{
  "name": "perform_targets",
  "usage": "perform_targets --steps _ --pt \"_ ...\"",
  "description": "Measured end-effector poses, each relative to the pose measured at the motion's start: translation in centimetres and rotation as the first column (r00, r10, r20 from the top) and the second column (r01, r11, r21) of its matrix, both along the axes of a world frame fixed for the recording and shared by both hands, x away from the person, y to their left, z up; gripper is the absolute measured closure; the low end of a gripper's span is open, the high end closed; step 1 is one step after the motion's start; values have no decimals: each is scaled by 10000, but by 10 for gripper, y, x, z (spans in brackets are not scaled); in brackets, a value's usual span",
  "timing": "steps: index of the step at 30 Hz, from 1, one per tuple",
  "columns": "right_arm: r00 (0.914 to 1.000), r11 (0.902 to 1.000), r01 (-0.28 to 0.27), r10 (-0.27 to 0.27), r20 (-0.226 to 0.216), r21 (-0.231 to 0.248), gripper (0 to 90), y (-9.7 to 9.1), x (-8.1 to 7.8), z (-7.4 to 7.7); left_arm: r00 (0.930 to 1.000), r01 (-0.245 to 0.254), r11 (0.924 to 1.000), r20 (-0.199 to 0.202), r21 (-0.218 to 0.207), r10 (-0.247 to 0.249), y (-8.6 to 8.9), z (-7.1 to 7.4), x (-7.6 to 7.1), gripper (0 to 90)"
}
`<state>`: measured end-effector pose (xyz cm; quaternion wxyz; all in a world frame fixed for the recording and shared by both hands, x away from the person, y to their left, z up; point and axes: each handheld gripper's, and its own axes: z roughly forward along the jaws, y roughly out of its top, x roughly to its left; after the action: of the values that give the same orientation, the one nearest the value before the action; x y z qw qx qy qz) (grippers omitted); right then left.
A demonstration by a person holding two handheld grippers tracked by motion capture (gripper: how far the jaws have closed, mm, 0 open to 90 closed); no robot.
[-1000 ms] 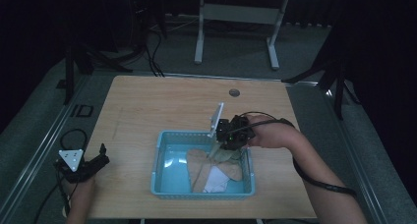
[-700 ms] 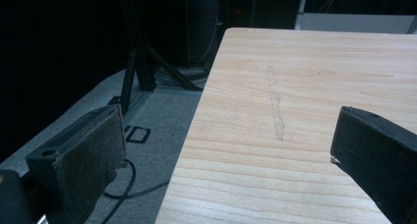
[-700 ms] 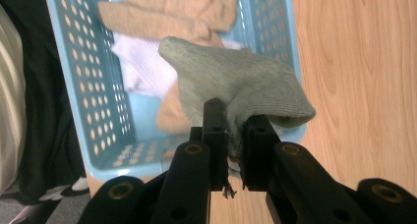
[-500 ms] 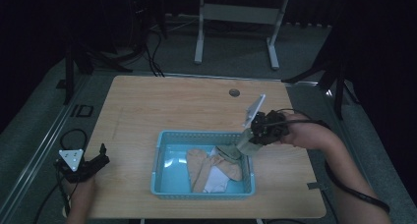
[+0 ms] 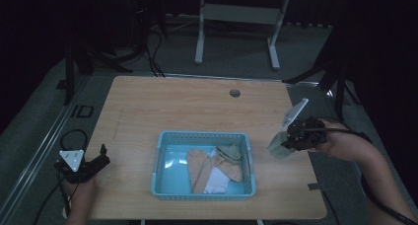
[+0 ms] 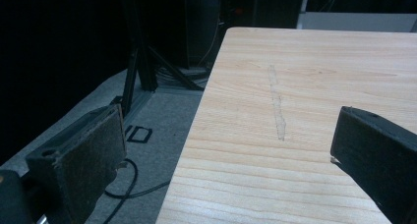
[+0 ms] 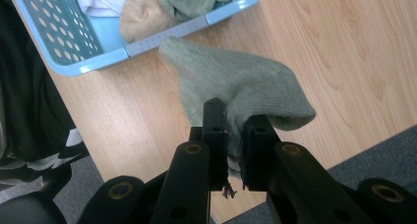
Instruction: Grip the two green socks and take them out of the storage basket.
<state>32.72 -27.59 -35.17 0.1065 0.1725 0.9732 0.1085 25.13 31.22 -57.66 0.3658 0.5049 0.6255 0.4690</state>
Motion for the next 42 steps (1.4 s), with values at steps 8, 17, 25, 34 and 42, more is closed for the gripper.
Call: perform_targets --steps 8,17,25,34,42 --pt "9999 9995 142 -140 -74 269 832 -10 -8 -9 10000 20 10000 8 0 -20 0 0 0 4" --pt "9984 9988 255 -234 -513 412 831 -12 -7 -42 10000 45 10000 -29 31 -45 0 0 0 4" --pt "9930 9977 368 -301 -1143 571 829 -16 -4 -77 10000 82 10000 -58 27 -81 0 0 0 4" --pt "9819 9954 719 -593 -1801 640 829 -22 -3 -115 9999 111 9999 -36 29 -111 0 0 0 4" --pt "9716 9936 897 -720 -2255 694 829 -22 1 -143 9999 121 9999 -38 45 -121 0 0 0 4"
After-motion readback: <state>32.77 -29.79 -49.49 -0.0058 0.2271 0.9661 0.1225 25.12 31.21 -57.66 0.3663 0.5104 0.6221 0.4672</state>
